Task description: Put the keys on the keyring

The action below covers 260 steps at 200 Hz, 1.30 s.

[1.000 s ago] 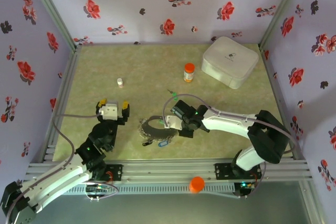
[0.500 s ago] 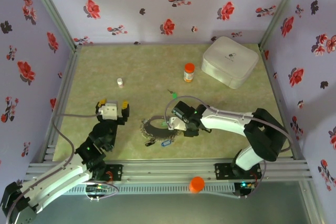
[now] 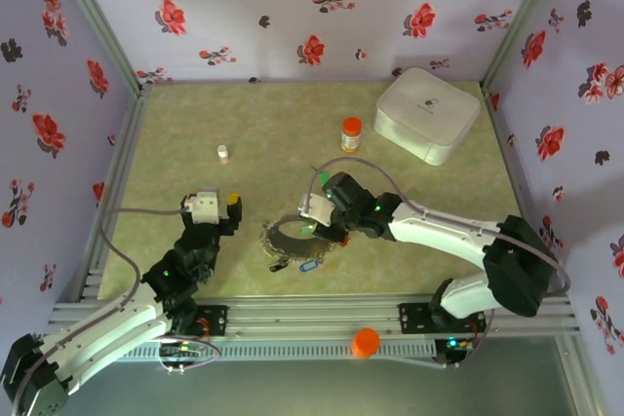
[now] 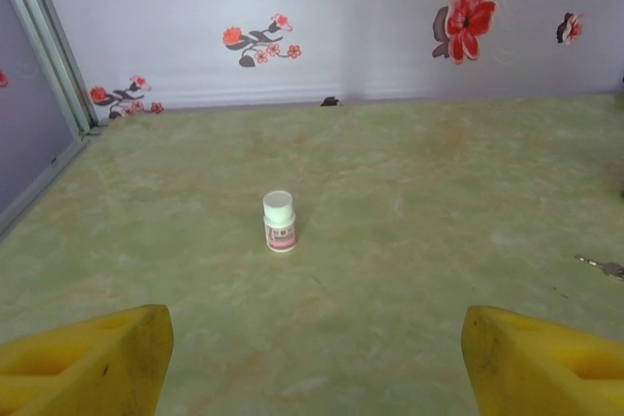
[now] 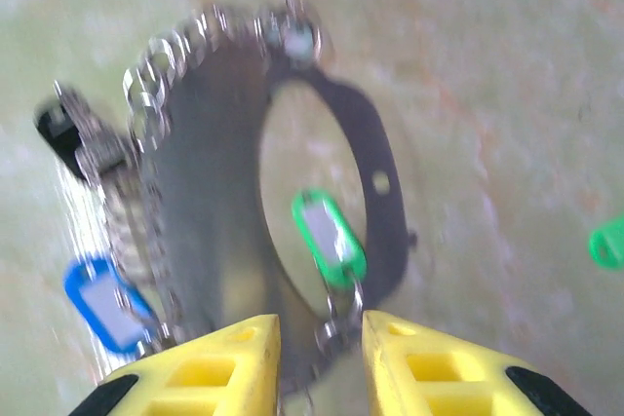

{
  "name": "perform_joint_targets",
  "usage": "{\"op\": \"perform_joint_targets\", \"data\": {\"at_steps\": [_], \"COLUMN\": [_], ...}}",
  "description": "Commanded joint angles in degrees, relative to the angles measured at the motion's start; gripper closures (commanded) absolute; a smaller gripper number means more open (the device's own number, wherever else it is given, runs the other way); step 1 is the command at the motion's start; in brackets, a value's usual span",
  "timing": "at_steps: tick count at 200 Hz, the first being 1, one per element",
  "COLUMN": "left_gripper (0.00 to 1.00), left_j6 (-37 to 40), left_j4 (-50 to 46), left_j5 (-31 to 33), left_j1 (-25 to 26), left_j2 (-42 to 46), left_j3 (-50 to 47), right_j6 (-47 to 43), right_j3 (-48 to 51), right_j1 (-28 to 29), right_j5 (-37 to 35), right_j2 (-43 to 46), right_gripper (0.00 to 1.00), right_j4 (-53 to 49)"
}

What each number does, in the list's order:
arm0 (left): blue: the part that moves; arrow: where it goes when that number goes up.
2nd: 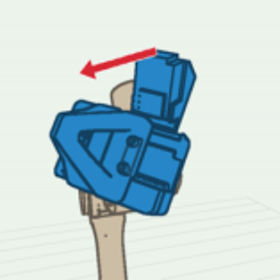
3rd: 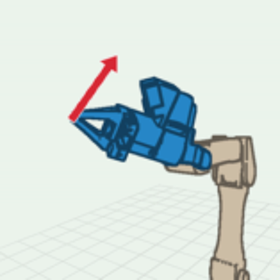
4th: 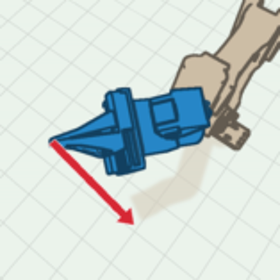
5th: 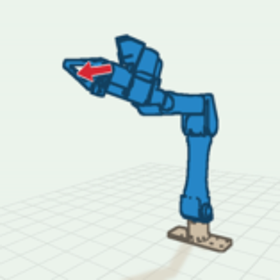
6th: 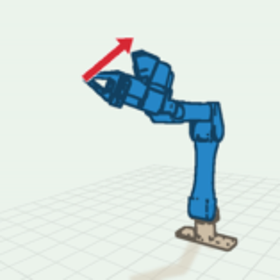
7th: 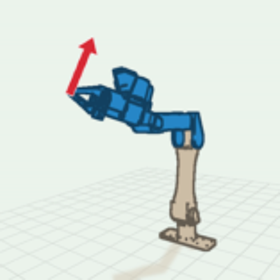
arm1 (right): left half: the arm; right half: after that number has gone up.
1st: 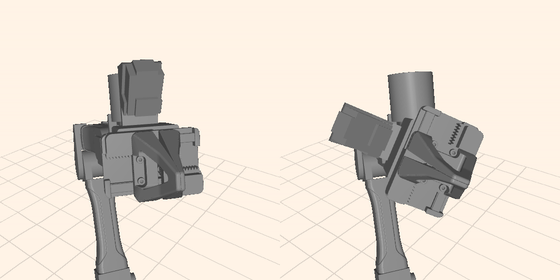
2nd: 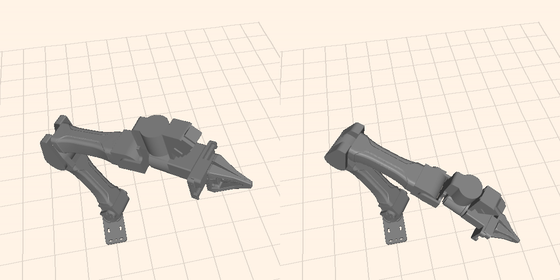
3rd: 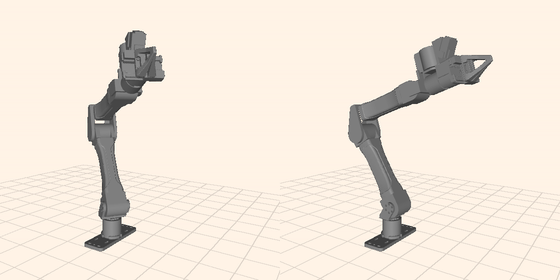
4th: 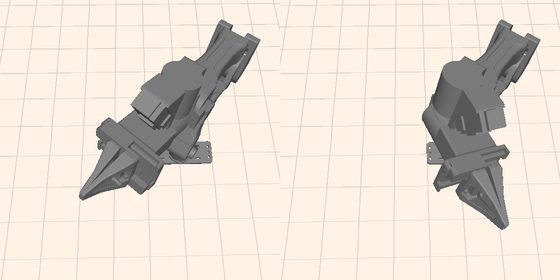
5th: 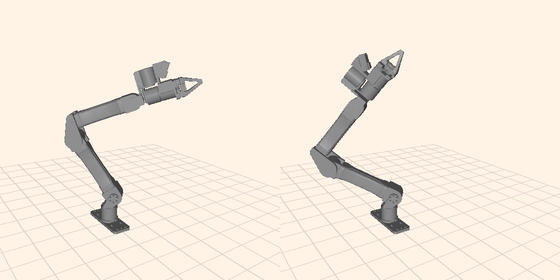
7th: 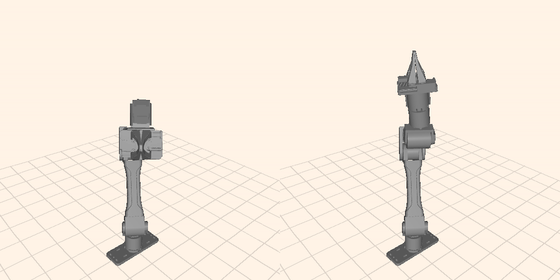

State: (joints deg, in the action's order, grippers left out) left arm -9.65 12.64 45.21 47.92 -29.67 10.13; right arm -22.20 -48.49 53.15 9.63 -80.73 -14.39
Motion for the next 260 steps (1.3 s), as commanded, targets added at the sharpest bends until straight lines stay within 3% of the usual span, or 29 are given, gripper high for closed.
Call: {"op": "perform_joint_targets", "data": {"at_steps": [1,24,49,83,114,151,260], "left_gripper": [0.23,0.23,0.23,0.23,0.23,0.23,0.25], "left_j6": [-6.0,-9.3,-13.0,-17.6,-19.6,-19.6,-20.7], "left_j4": [-3.9,-7.5,-11.9,-17.2,-18.6,-18.4,-23.5], "left_j5": [0.9,1.0,1.2,1.2,1.2,1.1,5.7], "left_j1": [-0.6,-0.7,-0.8,-1.0,-1.2,-1.2,-1.2], "left_j2": [0.6,1.4,2.8,4.7,5.2,5.1,9.8], "left_j3": [1.4,1.7,2.2,2.7,2.5,2.7,3.2], "right_j6": [10.0,17.1,19.1,14.8,0.3,-10.2,-10.1], "right_j3": [-0.5,-3.8,-7.0,-6.5,-7.5,-14.6,-20.7], "right_j1": [1.4,2.9,5.7,7.2,7.2,6.8,6.8], "right_j5": [5.8,6.1,6.3,8.9,14.8,14.3,11.9], "right_j2": [-3.7,-8.6,-12.6,-14.4,-16.2,-21.9,-31.8], "right_gripper": [0.72,0.73,0.72,0.70,0.68,0.68,0.68], "right_j4": [10.4,11.7,9.8,10.5,6.5,-2.0,2.2]}}
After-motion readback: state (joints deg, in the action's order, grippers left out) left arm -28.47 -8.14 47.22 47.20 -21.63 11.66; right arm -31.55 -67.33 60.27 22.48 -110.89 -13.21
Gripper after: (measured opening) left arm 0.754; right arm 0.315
